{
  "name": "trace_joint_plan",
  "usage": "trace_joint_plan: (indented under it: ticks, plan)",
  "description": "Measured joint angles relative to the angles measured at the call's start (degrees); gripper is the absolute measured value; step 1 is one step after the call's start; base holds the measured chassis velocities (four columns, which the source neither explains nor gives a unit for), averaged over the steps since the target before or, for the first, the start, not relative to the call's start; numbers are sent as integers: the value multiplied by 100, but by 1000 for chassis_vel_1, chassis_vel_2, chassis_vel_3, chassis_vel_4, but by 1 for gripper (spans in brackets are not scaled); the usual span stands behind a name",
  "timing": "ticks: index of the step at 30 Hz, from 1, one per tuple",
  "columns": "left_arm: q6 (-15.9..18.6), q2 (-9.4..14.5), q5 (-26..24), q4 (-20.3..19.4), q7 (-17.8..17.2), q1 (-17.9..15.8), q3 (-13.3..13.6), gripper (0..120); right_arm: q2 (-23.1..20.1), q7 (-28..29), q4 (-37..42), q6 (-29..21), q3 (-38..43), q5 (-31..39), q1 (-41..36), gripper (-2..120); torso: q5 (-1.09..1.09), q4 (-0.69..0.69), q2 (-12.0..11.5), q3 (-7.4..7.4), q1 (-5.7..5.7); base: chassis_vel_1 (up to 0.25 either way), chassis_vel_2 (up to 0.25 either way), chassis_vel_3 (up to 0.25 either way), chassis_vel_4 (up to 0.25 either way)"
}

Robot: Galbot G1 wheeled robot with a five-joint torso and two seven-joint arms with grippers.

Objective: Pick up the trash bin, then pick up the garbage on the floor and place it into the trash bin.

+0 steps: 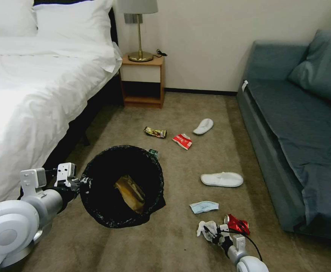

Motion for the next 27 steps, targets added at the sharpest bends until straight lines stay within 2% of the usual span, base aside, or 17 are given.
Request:
trace_joint_plan:
  ticks: [3,6,8,9,10,11,14,21,26,27]
  plan:
    - [0,-13,8,-27,-2,14,-4,2,-26,39,231,-78,-9,-7,-94,27,-6,-4,-1,1,1,0,0,0,0]
    - [0,-14,10,-28,-2,13,-3,2,-28,52,316,-110,-20,-1,-122,22,-7,-6,-1,1,1,0,0,0,0]
    - [0,-14,14,-34,-6,10,-2,2,-45,75,465,-125,-12,3,-147,11,-13,-7,-1,-1,1,0,0,0,0]
    - [0,-14,14,-34,-6,10,-2,2,-45,75,465,-125,-12,3,-147,11,-13,-7,-1,-1,1,0,0,0,0]
    - [0,-14,14,-49,-8,18,-7,2,-58,98,515,-126,-3,-6,-160,2,-15,-8,-1,-1,1,0,0,0,0]
    - [0,-13,14,-60,-9,28,-18,2,-66,112,552,-124,10,-24,-171,0,-14,-8,-1,-1,1,0,0,0,0]
    - [0,-7,14,-72,-9,40,-35,2,-92,142,630,-119,33,-38,-194,0,-15,-8,-1,-1,1,0,0,0,0]
    - [0,-2,9,-103,-14,51,-68,2,-232,304,1394,-151,229,-77,-395,0,-18,-9,0,-3,1,0,0,0,0]
    - [0,-15,2,-133,-20,61,-78,2,-424,346,2497,-350,590,99,-501,0,-17,-9,0,-2,1,0,0,0,0]
    - [0,-15,2,-133,-20,61,-78,2,-424,346,2497,-350,590,99,-501,0,-17,-9,0,-2,1,0,0,0,0]
